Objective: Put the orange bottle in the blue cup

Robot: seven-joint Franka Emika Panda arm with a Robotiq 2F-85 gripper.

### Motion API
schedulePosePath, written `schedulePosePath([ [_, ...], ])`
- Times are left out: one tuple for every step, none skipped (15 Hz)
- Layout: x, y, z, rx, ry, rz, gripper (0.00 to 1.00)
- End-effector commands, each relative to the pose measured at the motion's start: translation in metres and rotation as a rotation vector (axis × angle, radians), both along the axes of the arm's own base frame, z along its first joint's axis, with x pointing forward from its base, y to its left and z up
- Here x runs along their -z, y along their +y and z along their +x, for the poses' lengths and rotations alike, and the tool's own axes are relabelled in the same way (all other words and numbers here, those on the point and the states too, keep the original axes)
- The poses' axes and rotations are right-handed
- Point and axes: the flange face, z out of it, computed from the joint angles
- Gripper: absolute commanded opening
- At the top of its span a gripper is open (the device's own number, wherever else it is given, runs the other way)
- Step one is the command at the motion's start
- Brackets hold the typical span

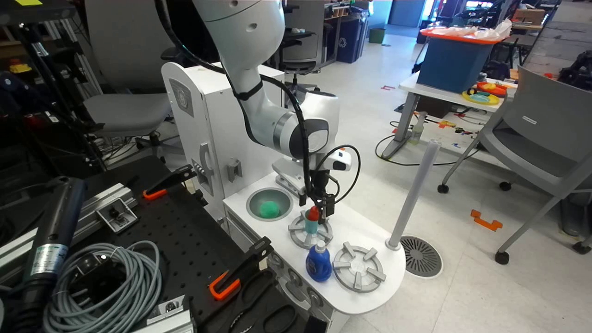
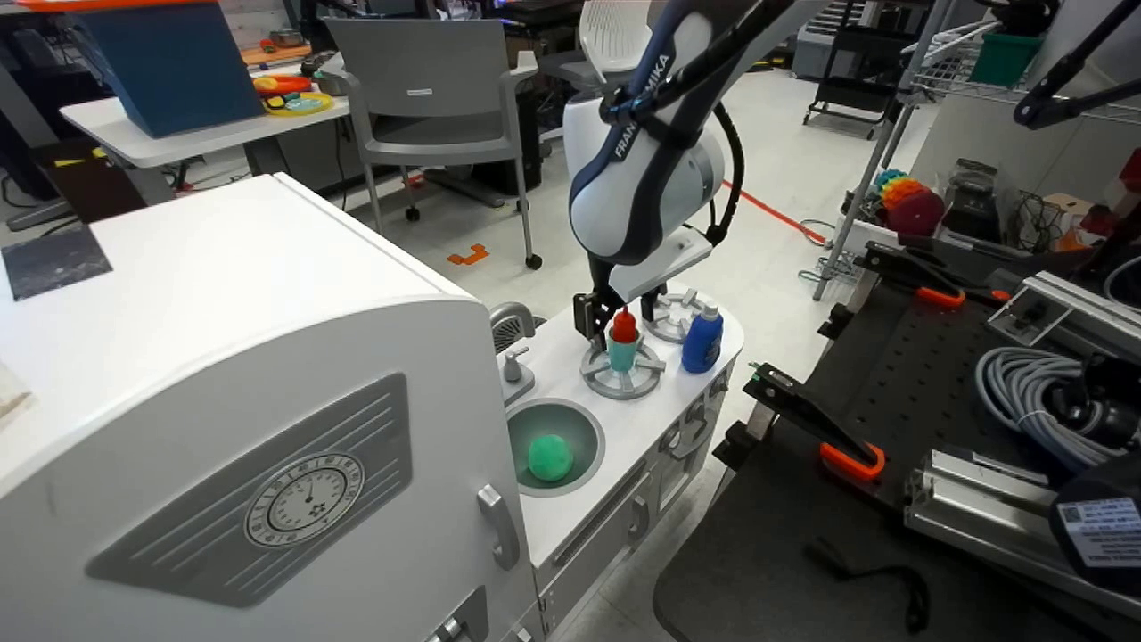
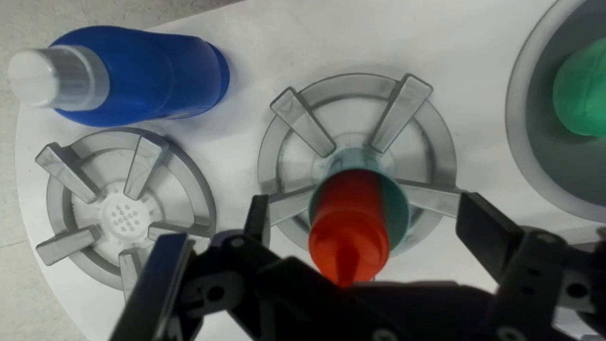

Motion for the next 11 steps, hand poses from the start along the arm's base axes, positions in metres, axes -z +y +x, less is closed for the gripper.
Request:
schedulePosePath([
  [-0.016,0.007,-0.016,-0.026,-0.006,-0.02,1.0],
  [-0.02,0.007,-0.023,-0.026,0.002,-0.019,1.0],
  [-0.028,0.005,-0.034,-0.019,0.018,-0.023,1.0],
  [-0.035,0.003,-0.044,-0.009,0.038,-0.029,1.0],
  [-0.045,-0.001,-0.056,0.001,0.058,-0.033,1.0],
  [-0.055,-0.005,-0.066,0.011,0.083,-0.032,1.0],
  [-0.067,-0.01,-0.08,0.03,0.14,-0.026,1.0],
  [-0.079,-0.018,-0.093,0.092,0.17,-0.053,1.0],
  [-0.043,-0.011,-0.064,0.036,0.119,-0.027,1.0],
  [-0.055,-0.017,-0.075,0.061,0.143,-0.034,1.0],
  [-0.064,-0.021,-0.081,0.074,0.153,-0.036,1.0],
])
